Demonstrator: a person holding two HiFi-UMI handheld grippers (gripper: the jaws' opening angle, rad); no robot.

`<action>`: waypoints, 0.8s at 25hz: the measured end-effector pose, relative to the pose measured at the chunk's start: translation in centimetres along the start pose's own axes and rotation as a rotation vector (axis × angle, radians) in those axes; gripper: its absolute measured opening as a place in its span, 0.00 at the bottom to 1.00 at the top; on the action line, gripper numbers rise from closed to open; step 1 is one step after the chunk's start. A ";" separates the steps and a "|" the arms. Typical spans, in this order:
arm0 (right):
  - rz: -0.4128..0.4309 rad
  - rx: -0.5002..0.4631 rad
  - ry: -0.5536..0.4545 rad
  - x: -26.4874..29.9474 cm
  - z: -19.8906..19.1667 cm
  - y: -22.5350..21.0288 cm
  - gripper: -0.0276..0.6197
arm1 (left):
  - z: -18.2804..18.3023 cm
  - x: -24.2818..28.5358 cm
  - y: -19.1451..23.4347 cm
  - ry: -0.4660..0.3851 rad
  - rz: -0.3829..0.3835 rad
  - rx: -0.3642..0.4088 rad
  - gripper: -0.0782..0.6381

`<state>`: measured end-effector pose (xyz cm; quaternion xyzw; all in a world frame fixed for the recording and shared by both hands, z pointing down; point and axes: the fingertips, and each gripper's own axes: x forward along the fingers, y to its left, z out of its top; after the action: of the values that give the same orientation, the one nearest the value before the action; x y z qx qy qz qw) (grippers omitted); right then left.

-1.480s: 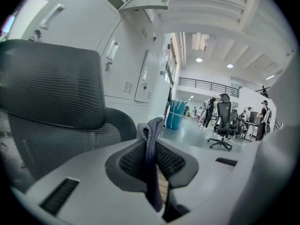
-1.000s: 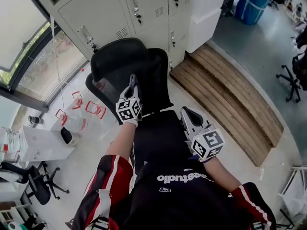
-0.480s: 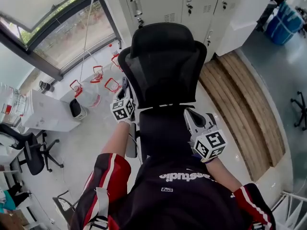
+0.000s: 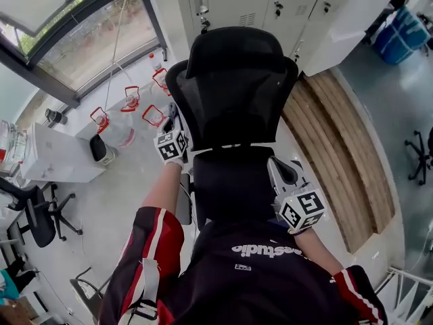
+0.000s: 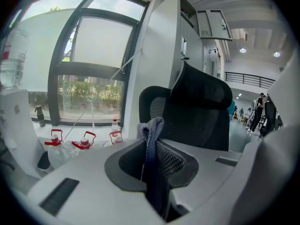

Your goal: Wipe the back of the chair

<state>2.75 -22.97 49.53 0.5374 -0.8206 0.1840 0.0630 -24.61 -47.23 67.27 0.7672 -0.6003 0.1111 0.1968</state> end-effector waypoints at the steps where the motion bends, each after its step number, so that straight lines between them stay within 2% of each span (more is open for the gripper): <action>1: -0.008 0.003 0.006 0.1 -0.1 -0.4 0.07 | -0.2 0.6 0.0 0.006 -0.001 0.003 0.20; 10: -0.035 0.031 0.020 1.0 -0.3 -3.4 0.07 | -1.4 4.7 -0.1 0.057 0.034 0.057 0.20; 15: -0.052 0.049 0.017 0.7 -0.3 -5.3 0.07 | -1.7 6.3 -3.1 0.068 -0.001 0.047 0.20; 20: -0.074 0.064 0.006 -0.5 -0.2 -7.3 0.07 | -2.3 7.3 -7.4 0.081 -0.051 0.070 0.20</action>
<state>9.54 -25.06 51.23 0.5685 -0.7937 0.2092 0.0551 -15.50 -51.09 71.08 0.7836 -0.5677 0.1577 0.1968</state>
